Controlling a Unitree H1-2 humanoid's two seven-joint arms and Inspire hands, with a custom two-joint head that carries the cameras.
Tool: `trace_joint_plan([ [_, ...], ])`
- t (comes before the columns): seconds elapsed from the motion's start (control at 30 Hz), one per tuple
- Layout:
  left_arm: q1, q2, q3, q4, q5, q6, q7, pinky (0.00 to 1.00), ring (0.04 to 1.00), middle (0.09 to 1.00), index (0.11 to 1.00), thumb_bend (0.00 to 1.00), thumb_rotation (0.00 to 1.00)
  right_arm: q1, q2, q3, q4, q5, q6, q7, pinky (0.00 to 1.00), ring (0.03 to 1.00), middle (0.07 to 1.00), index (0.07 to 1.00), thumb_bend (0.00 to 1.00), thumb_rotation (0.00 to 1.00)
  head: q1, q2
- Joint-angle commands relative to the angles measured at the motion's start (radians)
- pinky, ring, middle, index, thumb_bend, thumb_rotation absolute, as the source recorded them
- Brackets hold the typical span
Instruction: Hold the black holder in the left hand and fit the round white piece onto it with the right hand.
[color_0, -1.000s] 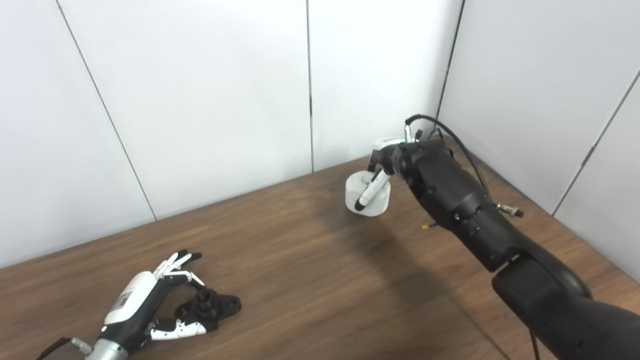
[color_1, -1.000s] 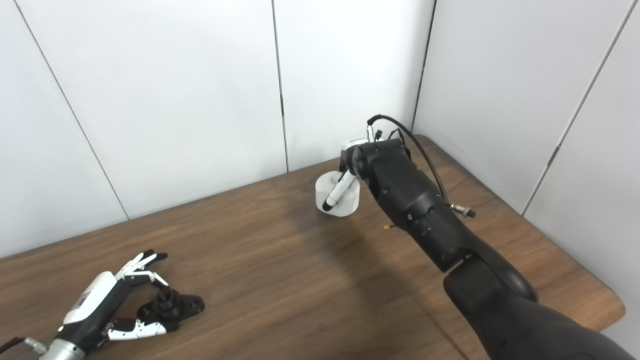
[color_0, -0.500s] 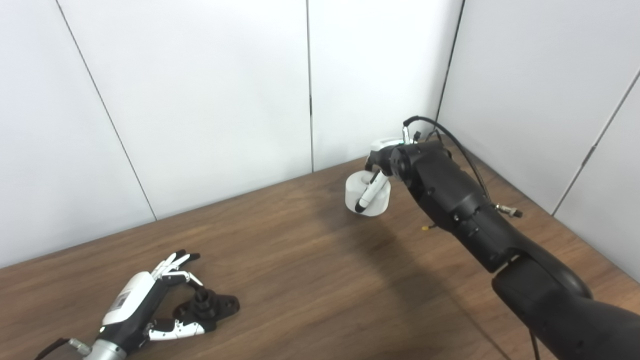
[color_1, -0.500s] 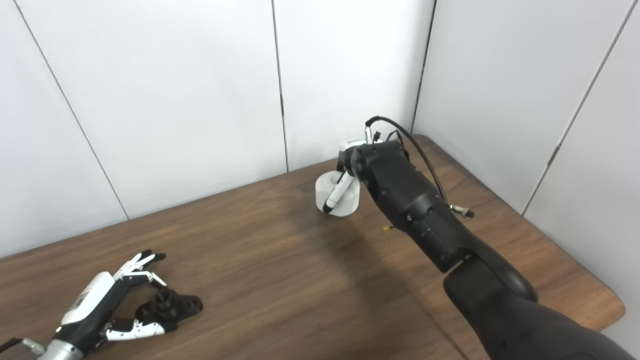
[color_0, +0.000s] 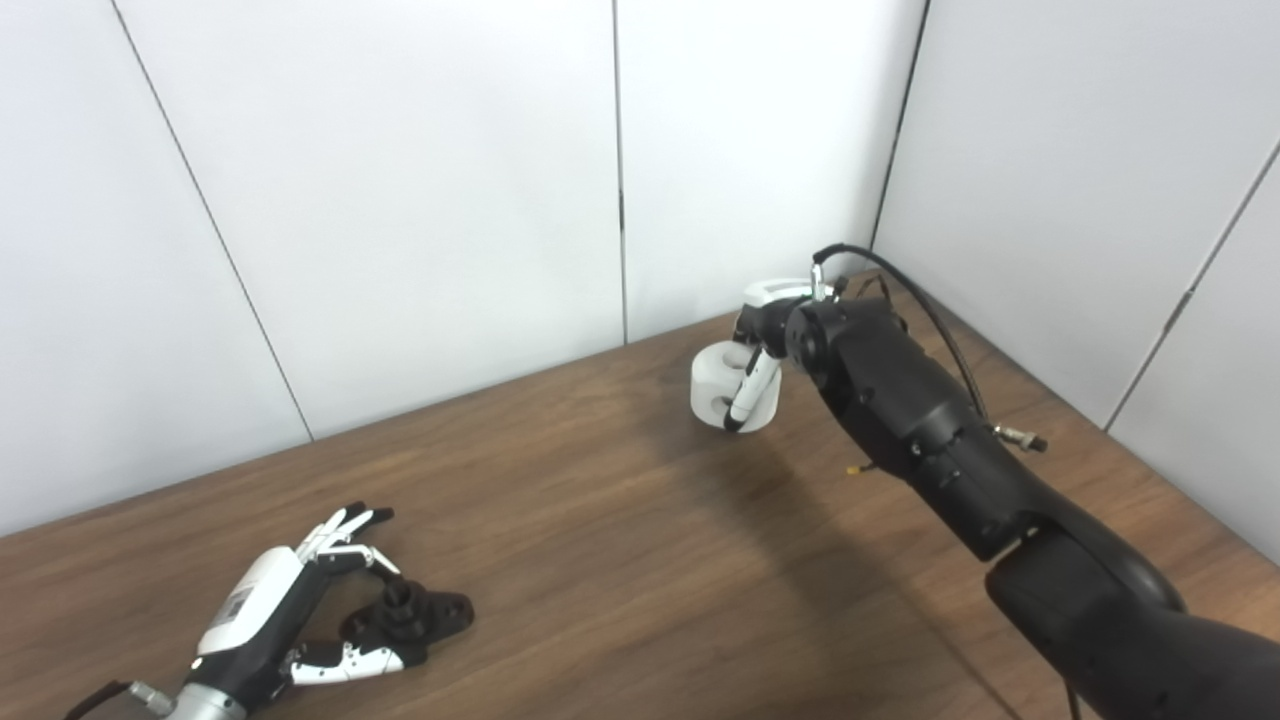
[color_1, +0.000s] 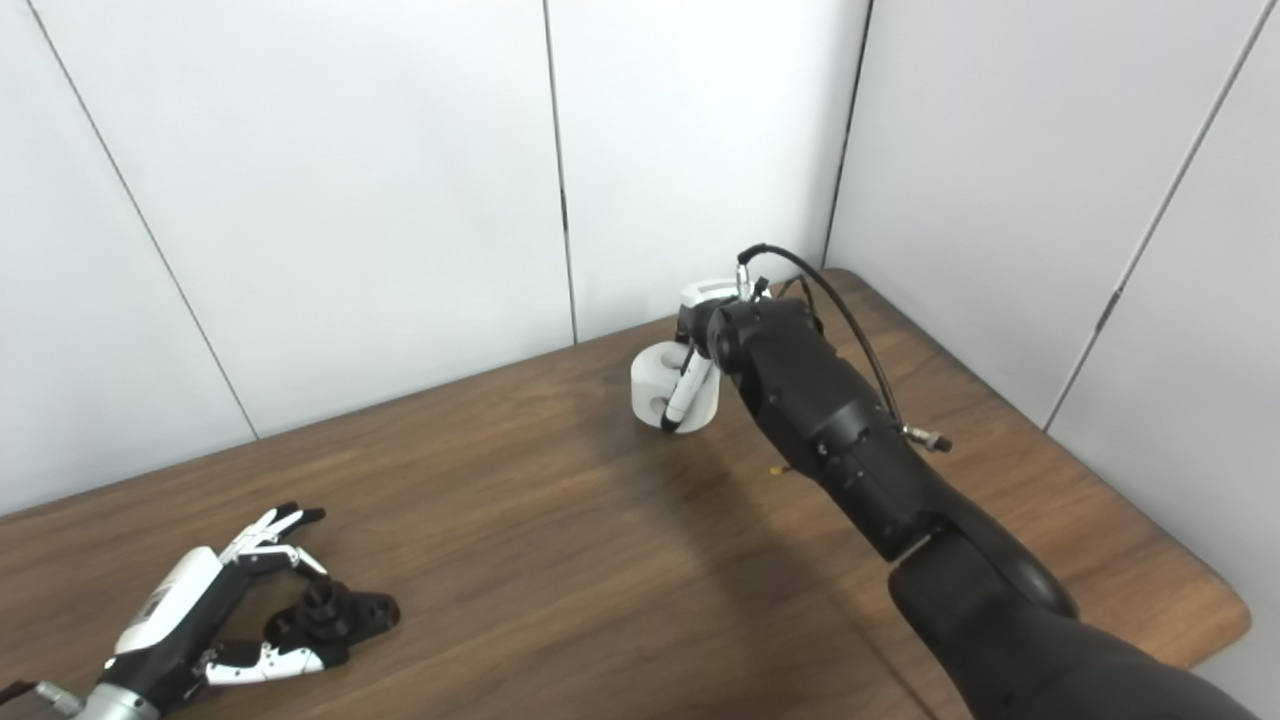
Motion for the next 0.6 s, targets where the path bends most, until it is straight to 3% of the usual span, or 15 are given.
trace_joint_plan([
  [0.0, 0.14, 0.059, -0.037, 0.081, 0.052, 0.019, -0.044, 1.0, 1.0, 0.934, 0.481, 0.52, 0.06, -0.036, -0.014, -0.008, -0.007, 0.01, -0.004, -0.087, 0.44, 0.509, 0.562, 0.693, 0.86, 0.32, -0.002, 0.0],
  [0.03, 0.14, 0.058, -0.037, 0.082, 0.049, 0.019, -0.043, 1.0, 1.0, 0.934, 0.481, 0.52, 0.06, -0.027, -0.01, -0.012, 0.001, 0.02, -0.01, -0.131, 0.37, 0.455, 0.516, 0.668, 0.85, 0.3, -0.002, 0.0],
  [0.1, 0.142, 0.057, -0.036, 0.083, 0.045, 0.019, -0.042, 1.0, 1.0, 0.932, 0.481, 0.52, 0.06, -0.007, 0.002, -0.023, 0.021, 0.042, -0.024, -0.24, 0.45, 0.507, 0.536, 0.586, 0.84, 0.23, 0.0, 0.001],
  [0.13, 0.142, 0.057, -0.037, 0.083, 0.045, 0.019, -0.041, 1.0, 1.0, 0.931, 0.481, 0.52, 0.06, 0.003, 0.011, -0.03, 0.035, 0.052, -0.032, -0.303, 0.58, 0.578, 0.573, 0.526, 0.65, 0.18, 0.0, 0.001],
  [0.2, 0.142, 0.058, -0.039, 0.082, 0.047, 0.019, -0.038, 1.0, 1.0, 0.932, 0.481, 0.52, 0.06, 0.023, 0.027, -0.04, 0.056, 0.068, -0.042, -0.42, 0.65, 0.601, 0.577, 0.494, 0.56, 0.15, 0.001, 0.003],
  [0.23, 0.142, 0.058, -0.039, 0.082, 0.05, 0.019, -0.037, 1.0, 1.0, 0.932, 0.481, 0.52, 0.06, 0.031, 0.034, -0.043, 0.066, 0.073, -0.045, -0.464, 0.64, 0.579, 0.556, 0.48, 0.54, 0.06, 0.001, 0.003],
  [0.3, 0.141, 0.06, -0.044, 0.083, 0.057, 0.019, -0.027, 1.0, 1.0, 0.93, 0.481, 0.52, 0.06, 0.041, 0.047, -0.046, 0.087, 0.085, -0.046, -0.54, 0.54, 0.502, 0.501, 0.48, 0.53, 0.02, 0.001, 0.004],
  [0.5, 0.139, 0.06, -0.045, 0.085, 0.052, 0.019, -0.035, 1.0, 1.0, 0.932, 0.481, 0.52, 0.06, 0.047, 0.062, -0.041, 0.119, 0.116, -0.043, -0.657, 0.45, 0.433, 0.436, 0.486, 0.53, 0.0, 0.001, 0.006],
  [0.57, 0.139, 0.059, -0.044, 0.083, 0.05, 0.019, -0.039, 1.0, 1.0, 0.931, 0.481, 0.52, 0.06, 0.049, 0.061, -0.037, 0.12, 0.126, -0.046, -0.679, 0.39, 0.37, 0.406, 0.49, 0.53, 0.0, 0.004, 0.006],
])
